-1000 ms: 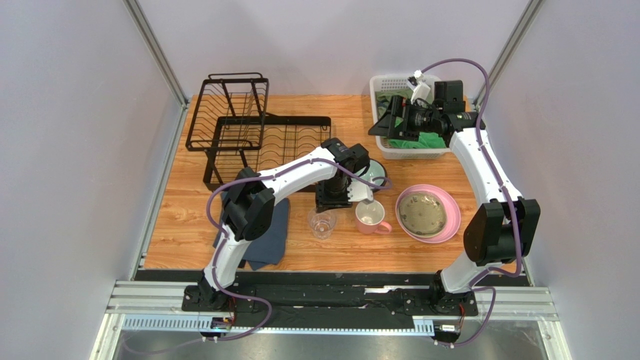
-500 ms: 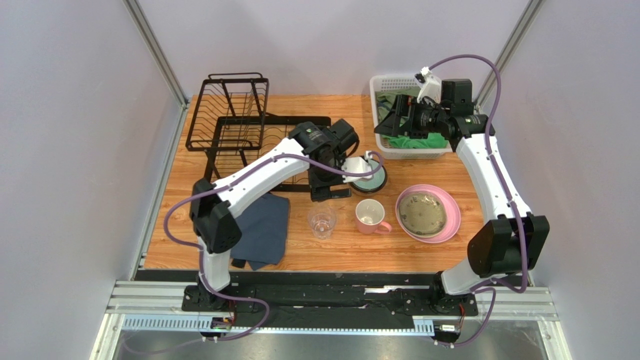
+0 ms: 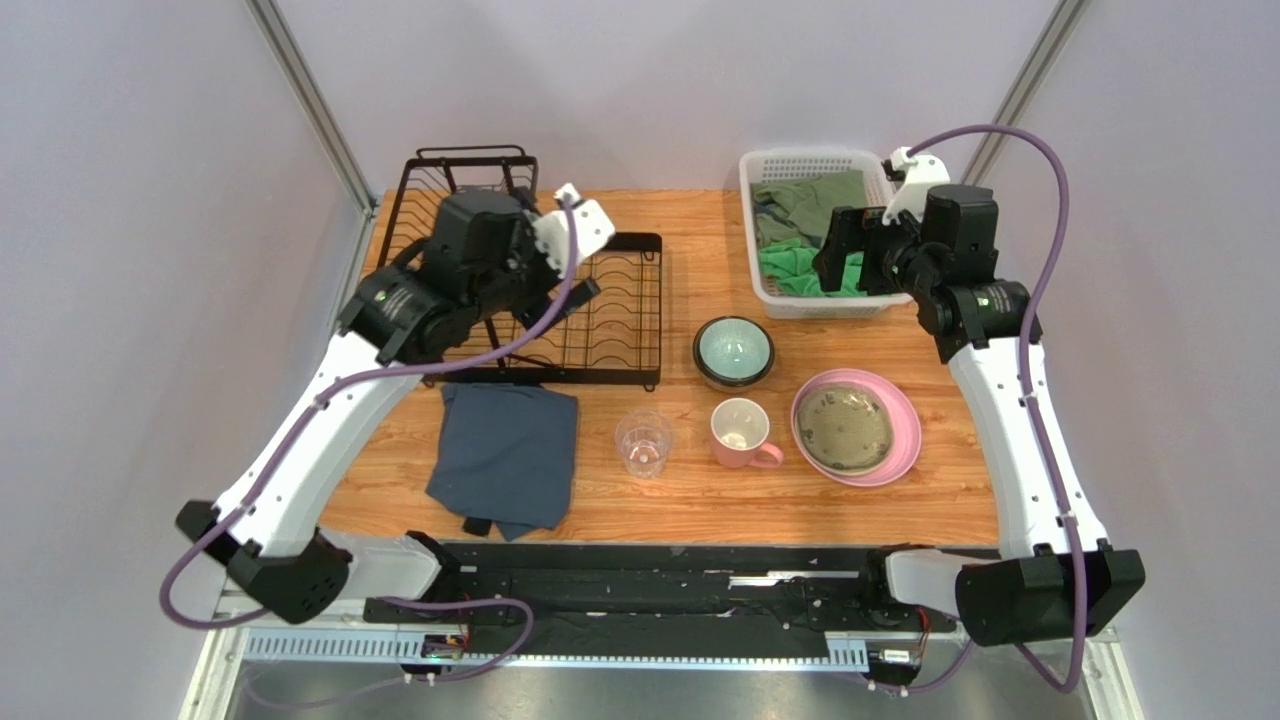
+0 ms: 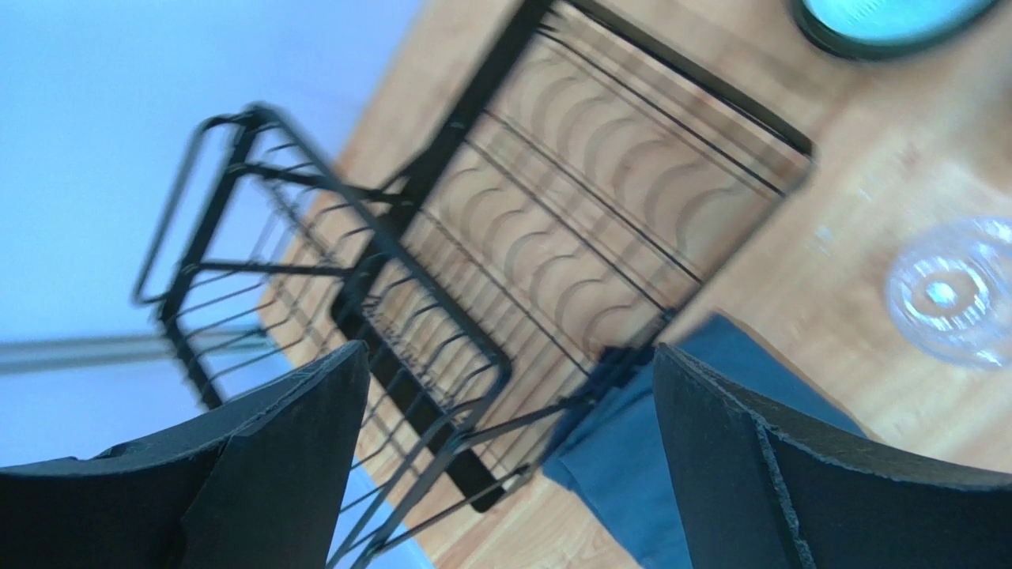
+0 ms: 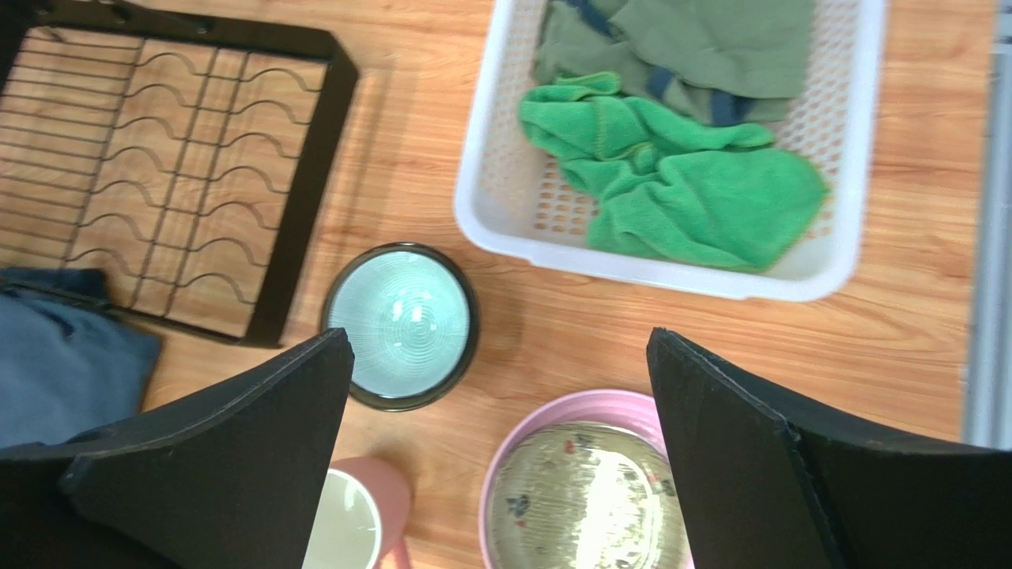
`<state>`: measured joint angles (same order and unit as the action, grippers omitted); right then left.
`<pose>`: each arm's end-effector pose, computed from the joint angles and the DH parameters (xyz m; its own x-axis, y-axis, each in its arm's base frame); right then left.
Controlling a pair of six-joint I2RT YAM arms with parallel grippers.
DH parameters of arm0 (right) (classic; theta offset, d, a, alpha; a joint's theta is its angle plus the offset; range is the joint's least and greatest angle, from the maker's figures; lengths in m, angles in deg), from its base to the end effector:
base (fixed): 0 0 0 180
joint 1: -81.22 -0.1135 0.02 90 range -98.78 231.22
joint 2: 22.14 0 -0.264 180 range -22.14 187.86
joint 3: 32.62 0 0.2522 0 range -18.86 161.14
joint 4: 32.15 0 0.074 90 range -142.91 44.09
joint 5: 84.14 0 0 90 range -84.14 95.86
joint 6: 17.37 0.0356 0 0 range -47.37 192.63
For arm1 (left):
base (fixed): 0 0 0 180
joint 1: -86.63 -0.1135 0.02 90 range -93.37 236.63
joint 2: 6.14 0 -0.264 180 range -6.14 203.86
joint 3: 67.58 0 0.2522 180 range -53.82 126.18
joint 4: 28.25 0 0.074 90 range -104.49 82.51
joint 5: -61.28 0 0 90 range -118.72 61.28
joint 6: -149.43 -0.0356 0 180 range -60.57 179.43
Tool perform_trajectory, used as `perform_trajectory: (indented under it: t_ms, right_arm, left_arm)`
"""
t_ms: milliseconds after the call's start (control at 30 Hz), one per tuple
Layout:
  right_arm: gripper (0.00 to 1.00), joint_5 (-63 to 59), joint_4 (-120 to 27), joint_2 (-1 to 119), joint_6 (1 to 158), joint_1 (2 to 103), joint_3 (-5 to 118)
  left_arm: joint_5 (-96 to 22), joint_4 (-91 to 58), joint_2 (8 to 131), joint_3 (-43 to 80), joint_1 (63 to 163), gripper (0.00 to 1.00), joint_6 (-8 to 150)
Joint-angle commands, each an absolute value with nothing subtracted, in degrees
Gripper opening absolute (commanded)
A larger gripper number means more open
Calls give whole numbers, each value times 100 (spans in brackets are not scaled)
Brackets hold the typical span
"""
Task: Unload the mixed dishes from the dish rack
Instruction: Place the cup at the center of the board, then reset both arms
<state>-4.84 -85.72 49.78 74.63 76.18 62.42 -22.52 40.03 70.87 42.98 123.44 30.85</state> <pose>0.2624 0.0298 0.4083 -0.5131 -0.0108 -0.8583 -0.2280 0.9657 0.1241 0.2111 -0.1532 0.4478 -0.1496 0.7060 -0.6923 0.6789 0.5824 0.4472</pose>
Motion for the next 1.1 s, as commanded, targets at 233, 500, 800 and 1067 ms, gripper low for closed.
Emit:
perform_trajectory:
  t_ms: [233,500,800,1067]
  right_arm:
    - [100,559,-7922,4361,6911,7638,6050]
    - [99,577,-7896,4413,6920,7638,6288]
    - [98,955,-7790,4326,6832,7638,6358]
    - [96,955,-7808,4378,6841,7638,6490]
  left_arm:
    - [-1720,1575,5118,2749,10852,99,3754]
    - [-1615,1180,4984,2573,10377,99,4185]
    - [-1896,652,4861,2142,9911,99,4651]
    - [-1984,572,4835,2081,9788,99,4827]
